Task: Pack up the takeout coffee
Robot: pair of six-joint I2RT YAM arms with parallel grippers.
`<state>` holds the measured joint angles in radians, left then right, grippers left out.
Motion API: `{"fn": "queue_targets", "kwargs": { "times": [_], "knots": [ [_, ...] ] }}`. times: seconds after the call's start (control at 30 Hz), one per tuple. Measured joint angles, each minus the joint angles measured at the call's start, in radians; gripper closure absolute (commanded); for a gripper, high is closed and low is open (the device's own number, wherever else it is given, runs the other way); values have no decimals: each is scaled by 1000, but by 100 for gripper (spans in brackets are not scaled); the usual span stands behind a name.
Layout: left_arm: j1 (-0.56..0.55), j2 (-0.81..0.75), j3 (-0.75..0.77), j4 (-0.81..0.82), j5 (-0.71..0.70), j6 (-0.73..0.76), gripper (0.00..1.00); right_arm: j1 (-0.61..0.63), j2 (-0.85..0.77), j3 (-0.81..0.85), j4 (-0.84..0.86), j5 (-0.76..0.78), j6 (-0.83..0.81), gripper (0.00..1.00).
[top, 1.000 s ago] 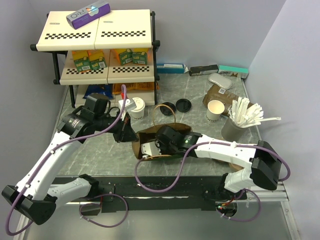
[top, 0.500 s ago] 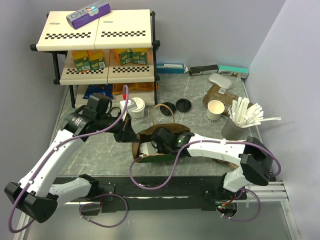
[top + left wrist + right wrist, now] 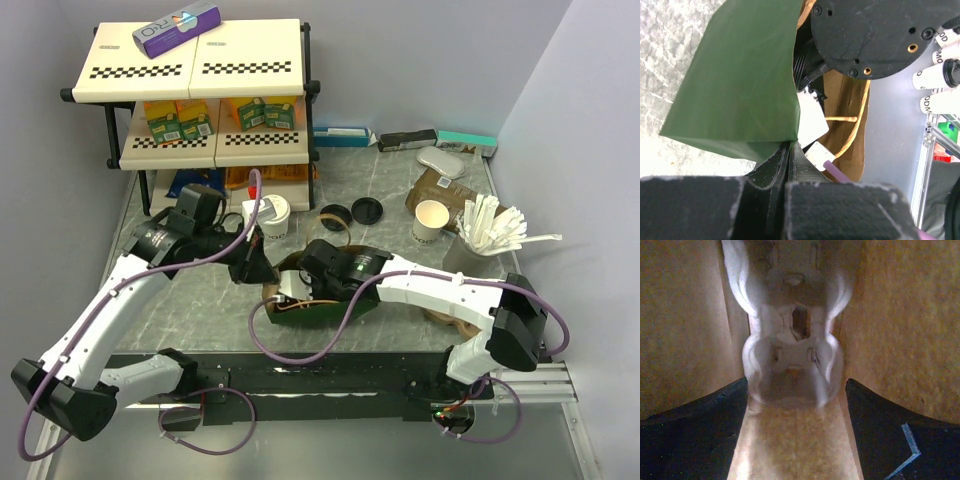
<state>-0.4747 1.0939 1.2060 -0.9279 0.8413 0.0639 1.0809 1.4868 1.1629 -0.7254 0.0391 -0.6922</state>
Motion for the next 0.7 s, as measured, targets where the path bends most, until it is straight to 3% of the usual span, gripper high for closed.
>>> {"fn": "queue_targets", "kwargs": {
  "times": [0.57, 0.7],
  "knots": [
    [4, 13, 103, 2, 47, 3, 99, -18, -71, 219, -328, -78, 55, 10],
    [30, 44, 58, -8, 22, 6, 99, -2, -126, 221, -215, -82, 39, 26]
  ]
}}
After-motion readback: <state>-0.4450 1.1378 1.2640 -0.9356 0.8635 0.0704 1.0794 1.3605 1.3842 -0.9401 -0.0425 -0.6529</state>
